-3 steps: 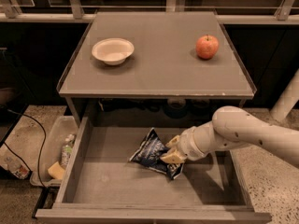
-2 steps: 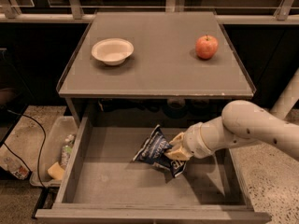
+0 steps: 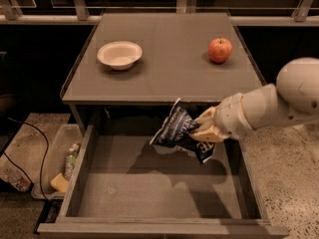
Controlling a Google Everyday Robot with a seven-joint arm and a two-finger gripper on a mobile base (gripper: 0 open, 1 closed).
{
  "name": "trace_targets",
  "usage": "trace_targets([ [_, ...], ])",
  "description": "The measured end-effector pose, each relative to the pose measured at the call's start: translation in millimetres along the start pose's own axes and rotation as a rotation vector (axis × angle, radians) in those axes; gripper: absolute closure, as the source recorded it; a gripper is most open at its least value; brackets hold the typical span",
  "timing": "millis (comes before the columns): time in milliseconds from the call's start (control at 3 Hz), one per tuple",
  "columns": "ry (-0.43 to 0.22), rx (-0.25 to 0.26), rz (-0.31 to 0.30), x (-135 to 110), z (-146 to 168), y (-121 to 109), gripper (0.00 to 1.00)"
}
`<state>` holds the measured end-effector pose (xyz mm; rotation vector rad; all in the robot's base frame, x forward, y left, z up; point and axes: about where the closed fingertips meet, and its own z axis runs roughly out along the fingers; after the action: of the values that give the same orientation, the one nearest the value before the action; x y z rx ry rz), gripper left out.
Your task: Pick blue chip bag from top drawer and place on counter
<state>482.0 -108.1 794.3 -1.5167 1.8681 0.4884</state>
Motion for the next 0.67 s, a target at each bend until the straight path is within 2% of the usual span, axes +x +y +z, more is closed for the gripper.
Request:
trace_targets([
  [333, 0.008, 0.082, -0.077, -53.8, -61.7, -35.8, 1.00],
  [667, 0.008, 0.080, -0.077, -53.5, -61.1, -35.3, 1.00],
])
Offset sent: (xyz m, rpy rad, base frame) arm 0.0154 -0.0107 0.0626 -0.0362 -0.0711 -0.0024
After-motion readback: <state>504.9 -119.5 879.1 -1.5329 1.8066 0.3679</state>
